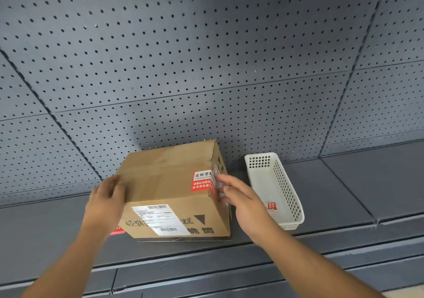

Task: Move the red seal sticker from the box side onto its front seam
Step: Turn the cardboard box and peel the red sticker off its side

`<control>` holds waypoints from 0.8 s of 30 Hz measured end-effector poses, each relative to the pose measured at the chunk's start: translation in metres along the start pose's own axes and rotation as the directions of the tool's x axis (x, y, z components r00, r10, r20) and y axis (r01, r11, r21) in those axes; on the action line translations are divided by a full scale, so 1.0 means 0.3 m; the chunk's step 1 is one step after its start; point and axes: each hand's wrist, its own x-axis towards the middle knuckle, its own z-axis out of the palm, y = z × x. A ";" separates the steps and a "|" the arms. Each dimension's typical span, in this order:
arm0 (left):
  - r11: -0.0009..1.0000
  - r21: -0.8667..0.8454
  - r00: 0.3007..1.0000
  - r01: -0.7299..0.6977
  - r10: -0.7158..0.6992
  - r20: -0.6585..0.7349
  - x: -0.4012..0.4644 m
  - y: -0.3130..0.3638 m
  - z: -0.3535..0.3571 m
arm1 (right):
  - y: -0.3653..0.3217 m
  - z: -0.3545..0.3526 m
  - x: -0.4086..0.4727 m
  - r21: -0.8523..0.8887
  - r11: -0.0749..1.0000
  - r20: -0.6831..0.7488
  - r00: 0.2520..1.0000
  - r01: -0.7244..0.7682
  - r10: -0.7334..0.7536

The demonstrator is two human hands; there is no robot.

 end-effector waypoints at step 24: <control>0.995 0.093 0.999 -0.027 0.029 -0.021 -0.041 0.033 0.041 | -0.067 -0.028 0.032 -0.249 0.969 -0.121 0.992 -0.012 -0.019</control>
